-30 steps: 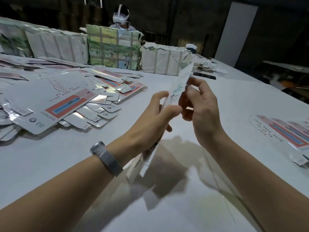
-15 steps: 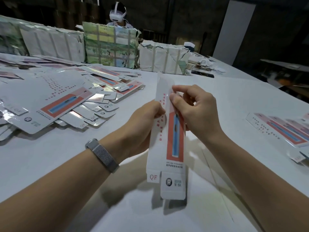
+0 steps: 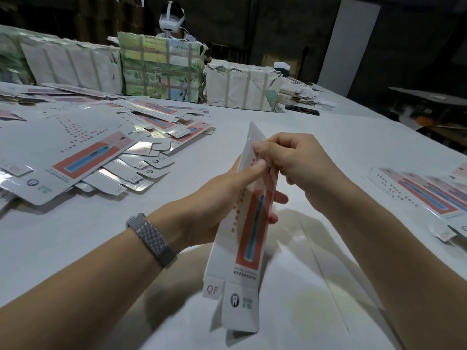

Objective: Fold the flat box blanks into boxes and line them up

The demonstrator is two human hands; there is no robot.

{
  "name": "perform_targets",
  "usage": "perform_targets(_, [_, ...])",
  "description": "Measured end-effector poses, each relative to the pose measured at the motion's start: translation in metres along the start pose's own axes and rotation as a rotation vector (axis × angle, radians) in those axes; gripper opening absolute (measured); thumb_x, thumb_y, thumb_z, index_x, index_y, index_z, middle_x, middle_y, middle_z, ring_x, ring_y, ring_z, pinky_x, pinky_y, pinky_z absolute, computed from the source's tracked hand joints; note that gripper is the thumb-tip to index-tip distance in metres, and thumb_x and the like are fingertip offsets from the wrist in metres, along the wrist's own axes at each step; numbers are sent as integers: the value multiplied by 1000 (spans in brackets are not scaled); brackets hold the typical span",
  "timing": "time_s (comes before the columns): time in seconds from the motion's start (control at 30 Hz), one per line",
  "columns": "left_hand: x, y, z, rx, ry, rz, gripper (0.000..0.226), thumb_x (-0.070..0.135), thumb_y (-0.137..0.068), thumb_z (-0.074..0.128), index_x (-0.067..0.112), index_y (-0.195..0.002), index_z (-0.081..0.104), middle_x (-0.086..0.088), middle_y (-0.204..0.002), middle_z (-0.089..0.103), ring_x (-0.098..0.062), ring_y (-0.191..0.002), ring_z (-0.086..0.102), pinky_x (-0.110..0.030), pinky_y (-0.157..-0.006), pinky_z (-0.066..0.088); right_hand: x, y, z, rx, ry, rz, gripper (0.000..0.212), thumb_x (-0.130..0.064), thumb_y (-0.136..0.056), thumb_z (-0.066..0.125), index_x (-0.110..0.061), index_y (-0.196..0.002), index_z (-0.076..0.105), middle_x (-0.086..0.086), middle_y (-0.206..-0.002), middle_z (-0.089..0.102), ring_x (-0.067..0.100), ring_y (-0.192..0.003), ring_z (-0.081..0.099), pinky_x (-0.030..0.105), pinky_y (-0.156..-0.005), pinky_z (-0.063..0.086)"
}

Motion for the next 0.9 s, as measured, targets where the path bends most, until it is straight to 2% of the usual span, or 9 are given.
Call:
perform_targets(0.2, [0, 1, -3, 23, -134, 17, 59, 71, -93, 31, 32, -131, 53, 0, -103, 76, -22, -87, 75, -29, -73, 61, -1, 2, -2, -100, 31, 35, 24, -35, -88, 71, -14, -77, 72, -12, -55, 57, -2, -49, 47, 22, -58, 36])
perform_targets(0.33, [0, 0, -3, 54, -63, 38, 57, 65, -96, 37, 21, -128, 57, -8, -102, 76, -24, -82, 73, -33, -72, 60, -6, 2, 0, -95, -24, 3, 22, -28, -89, 71, -13, -73, 71, -14, -53, 59, -4, -50, 53, 4, -52, 38])
perform_targets(0.43, [4, -1, -2, 69, -61, 60, 55, 62, -94, 46, 19, -126, 55, -10, -101, 76, -22, -80, 73, -29, -69, 60, -9, 0, -3, -59, -41, 29, 26, -28, -90, 70, -10, -71, 69, -7, -57, 62, -3, -51, 54, 4, -53, 39])
perform_targets(0.53, [8, -4, 3, 61, 18, 101, 58, 54, -88, 67, 17, -128, 48, -13, -98, 67, -16, -72, 67, -24, -67, 57, -15, 1, -10, -56, -78, 63, 28, -27, -90, 68, -2, -78, 70, 10, -70, 66, 15, -69, 62, 27, -82, 51])
perform_targets(0.57, [10, -6, 4, 67, 39, 117, 61, 50, -83, 68, 17, -130, 47, -13, -98, 62, -12, -70, 64, -23, -66, 55, -16, 2, -13, -52, -90, 75, 29, -26, -91, 67, 0, -82, 71, 16, -75, 67, 26, -77, 64, 43, -95, 51])
perform_targets(0.63, [12, -7, 2, 94, -4, 139, 67, 50, -76, 67, 19, -132, 45, -9, -97, 57, -6, -67, 62, -21, -64, 53, -17, 4, -13, -32, -113, 80, 27, -24, -92, 65, -1, -80, 70, 20, -83, 68, 33, -86, 63, 51, -105, 45])
perform_targets(0.67, [13, -8, 0, 107, -25, 152, 70, 48, -75, 69, 21, -134, 44, -8, -98, 57, -5, -68, 62, -21, -64, 54, -17, 4, -12, -17, -128, 66, 26, -23, -93, 65, -1, -79, 69, 18, -82, 67, 30, -83, 60, 45, -102, 48])
perform_targets(0.77, [16, -8, -6, 148, 2, 200, 81, 32, -69, 79, 24, -138, 38, -7, -105, 57, -9, -75, 66, -27, -69, 59, -19, 5, -7, 50, -181, -7, 24, -21, -94, 65, 0, -81, 66, 4, -67, 64, 7, -63, 57, 16, -58, 49])
perform_targets(0.9, [20, -5, -29, 311, -95, 244, 90, 21, -60, 85, 38, -133, 35, -4, -99, 72, -20, -76, 73, -34, -69, 59, -18, 5, -9, 182, -143, -65, 27, -24, -92, 69, -1, -78, 67, 3, -64, 62, 3, -53, 52, 15, -52, 42])
Point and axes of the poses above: each hand's wrist, its own y-axis away from the middle knuckle, its own z-axis out of the palm, x = y × z, the point moved 10 cm from there along -y, towards the middle knuckle
